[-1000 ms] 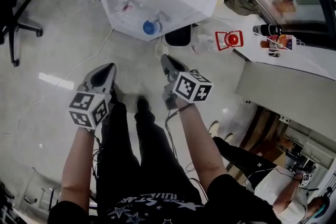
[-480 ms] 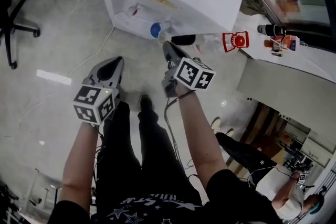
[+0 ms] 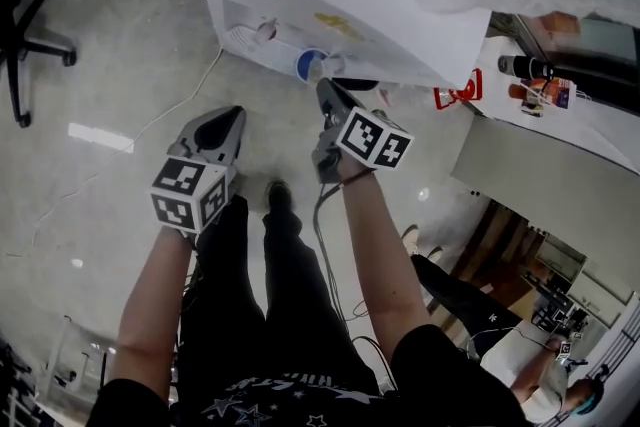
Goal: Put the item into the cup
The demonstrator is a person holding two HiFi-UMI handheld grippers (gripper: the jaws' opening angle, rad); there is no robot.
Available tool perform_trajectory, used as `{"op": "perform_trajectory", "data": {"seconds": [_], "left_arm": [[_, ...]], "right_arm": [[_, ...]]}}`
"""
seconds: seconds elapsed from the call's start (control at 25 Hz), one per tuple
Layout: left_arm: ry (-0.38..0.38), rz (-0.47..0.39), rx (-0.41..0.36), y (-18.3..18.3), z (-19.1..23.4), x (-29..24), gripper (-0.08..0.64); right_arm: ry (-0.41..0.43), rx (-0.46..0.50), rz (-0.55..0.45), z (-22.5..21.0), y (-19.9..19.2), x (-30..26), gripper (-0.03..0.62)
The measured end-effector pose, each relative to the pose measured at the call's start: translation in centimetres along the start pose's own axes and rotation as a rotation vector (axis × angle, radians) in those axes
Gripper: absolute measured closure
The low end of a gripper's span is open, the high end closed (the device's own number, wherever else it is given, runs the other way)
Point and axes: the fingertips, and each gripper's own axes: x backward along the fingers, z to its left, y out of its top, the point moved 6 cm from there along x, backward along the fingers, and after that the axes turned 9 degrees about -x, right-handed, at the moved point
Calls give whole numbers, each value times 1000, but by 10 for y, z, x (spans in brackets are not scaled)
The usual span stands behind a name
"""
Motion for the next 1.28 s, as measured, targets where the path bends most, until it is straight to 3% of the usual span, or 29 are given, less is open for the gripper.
{"op": "perform_trajectory", "data": {"seconds": [0.76, 1.28], "left_arm": [[-4, -14, 53, -5, 6, -6, 555], [-14, -7, 51, -6, -1, -7, 555]], "right_arm": [[-116, 40, -1, -16, 4, -27, 591], [-71, 47, -21, -12, 6, -24, 584]]}}
